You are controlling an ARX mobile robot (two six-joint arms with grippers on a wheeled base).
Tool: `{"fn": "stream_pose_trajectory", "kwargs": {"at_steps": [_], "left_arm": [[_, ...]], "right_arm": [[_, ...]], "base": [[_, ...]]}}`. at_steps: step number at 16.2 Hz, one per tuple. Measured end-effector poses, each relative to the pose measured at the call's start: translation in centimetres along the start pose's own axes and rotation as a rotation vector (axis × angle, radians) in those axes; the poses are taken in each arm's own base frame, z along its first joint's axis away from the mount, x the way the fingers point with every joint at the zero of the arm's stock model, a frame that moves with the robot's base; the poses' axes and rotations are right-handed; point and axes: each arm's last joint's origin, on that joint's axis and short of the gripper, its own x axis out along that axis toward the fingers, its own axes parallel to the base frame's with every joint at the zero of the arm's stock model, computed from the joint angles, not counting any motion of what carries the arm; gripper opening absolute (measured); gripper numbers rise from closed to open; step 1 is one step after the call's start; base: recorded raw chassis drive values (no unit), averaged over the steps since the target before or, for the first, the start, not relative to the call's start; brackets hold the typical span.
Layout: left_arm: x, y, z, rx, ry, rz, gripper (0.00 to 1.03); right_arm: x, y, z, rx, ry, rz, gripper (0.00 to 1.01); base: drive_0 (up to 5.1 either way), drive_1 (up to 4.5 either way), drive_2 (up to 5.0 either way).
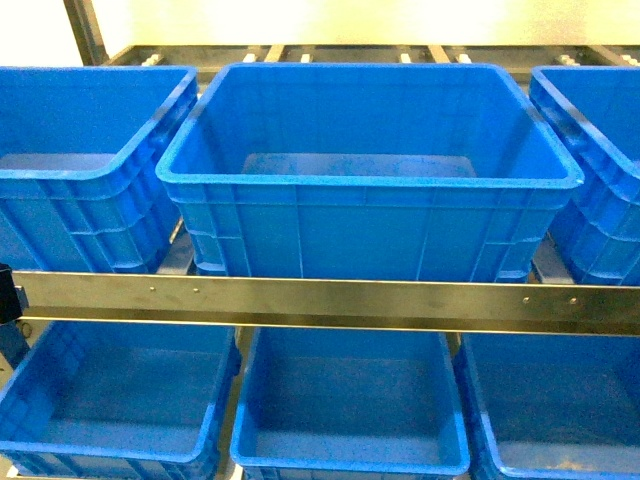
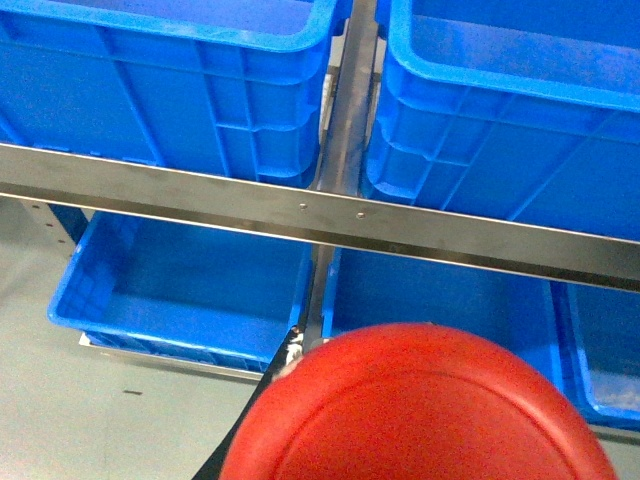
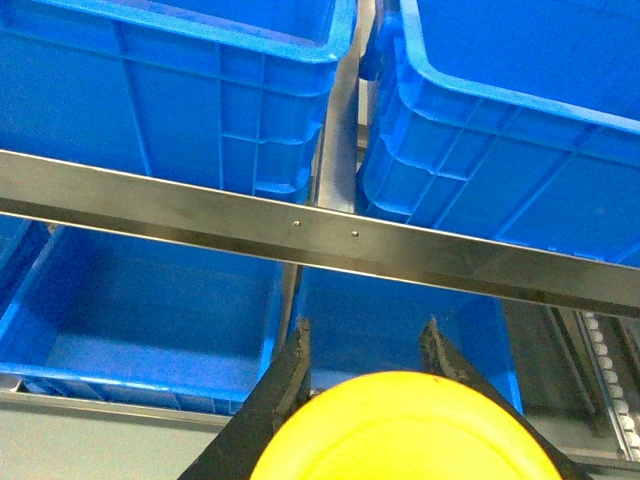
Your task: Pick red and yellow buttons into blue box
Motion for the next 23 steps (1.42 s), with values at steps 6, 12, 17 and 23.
{"fn": "stream_pose_trajectory", "kwargs": {"at_steps": [6,12,17,23], "left_arm": [[-0.03,0.09,-0.01,-0.001,-0.001,0.007,0.25],[0.05,0.09,-0.13,0.003,0.008,0.01,0.25],[0.02,0.1,-0.05,0.0,0.002,0.009,0.25],[0.01,0.07,-0.04,0.0,0.001,0.005,0.25]], "right_arm": [[-0.01,0.05,0.0,0.0,-0.001,0.008,0.28],[0.01,0.05,0.0,-0.001,0.0,0.008,0.28],[0.0,0.04,0.05,0.0,-0.004,0.008,0.28],[0.01,0.03,0.03,0.0,-0.002,0.005,0.28]], "base": [[0.0,0.0,0.0],[0.0,2.76,-2.7],[0.1,4.14,-4.0],[-1.4,4.18,-2.6]]}}
